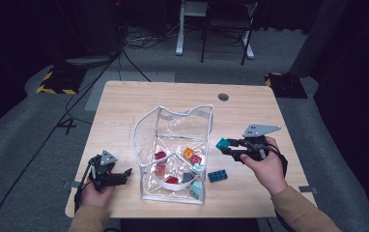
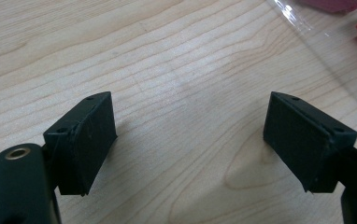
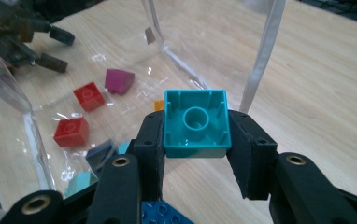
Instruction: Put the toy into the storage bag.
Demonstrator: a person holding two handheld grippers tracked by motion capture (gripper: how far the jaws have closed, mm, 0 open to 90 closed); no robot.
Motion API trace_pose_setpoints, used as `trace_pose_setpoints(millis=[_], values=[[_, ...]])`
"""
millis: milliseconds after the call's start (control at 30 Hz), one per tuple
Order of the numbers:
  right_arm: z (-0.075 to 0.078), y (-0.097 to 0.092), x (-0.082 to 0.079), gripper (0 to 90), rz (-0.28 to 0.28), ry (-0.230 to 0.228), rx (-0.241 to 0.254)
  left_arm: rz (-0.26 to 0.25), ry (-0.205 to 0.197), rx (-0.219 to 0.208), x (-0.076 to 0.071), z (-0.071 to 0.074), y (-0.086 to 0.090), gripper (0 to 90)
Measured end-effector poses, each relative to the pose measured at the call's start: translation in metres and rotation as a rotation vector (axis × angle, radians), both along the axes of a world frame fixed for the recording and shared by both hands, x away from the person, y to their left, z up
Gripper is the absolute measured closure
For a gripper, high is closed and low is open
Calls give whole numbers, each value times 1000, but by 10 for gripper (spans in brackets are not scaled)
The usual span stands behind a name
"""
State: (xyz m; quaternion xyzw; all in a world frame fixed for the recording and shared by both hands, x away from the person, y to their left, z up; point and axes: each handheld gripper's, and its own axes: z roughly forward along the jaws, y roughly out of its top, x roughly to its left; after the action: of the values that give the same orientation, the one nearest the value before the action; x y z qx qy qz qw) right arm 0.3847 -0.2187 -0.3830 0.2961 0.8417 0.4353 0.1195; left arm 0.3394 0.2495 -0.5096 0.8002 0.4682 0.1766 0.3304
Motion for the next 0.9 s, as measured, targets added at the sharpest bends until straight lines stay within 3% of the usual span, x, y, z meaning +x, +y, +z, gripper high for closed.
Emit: trace_pose_setpoints(millis=[500,900], values=[[39,3,-7,592,26,-65,75,0,0,0,0,0,0,174],[59,13,-12,592,56,-95,136,0,0,0,0,0,0,174]])
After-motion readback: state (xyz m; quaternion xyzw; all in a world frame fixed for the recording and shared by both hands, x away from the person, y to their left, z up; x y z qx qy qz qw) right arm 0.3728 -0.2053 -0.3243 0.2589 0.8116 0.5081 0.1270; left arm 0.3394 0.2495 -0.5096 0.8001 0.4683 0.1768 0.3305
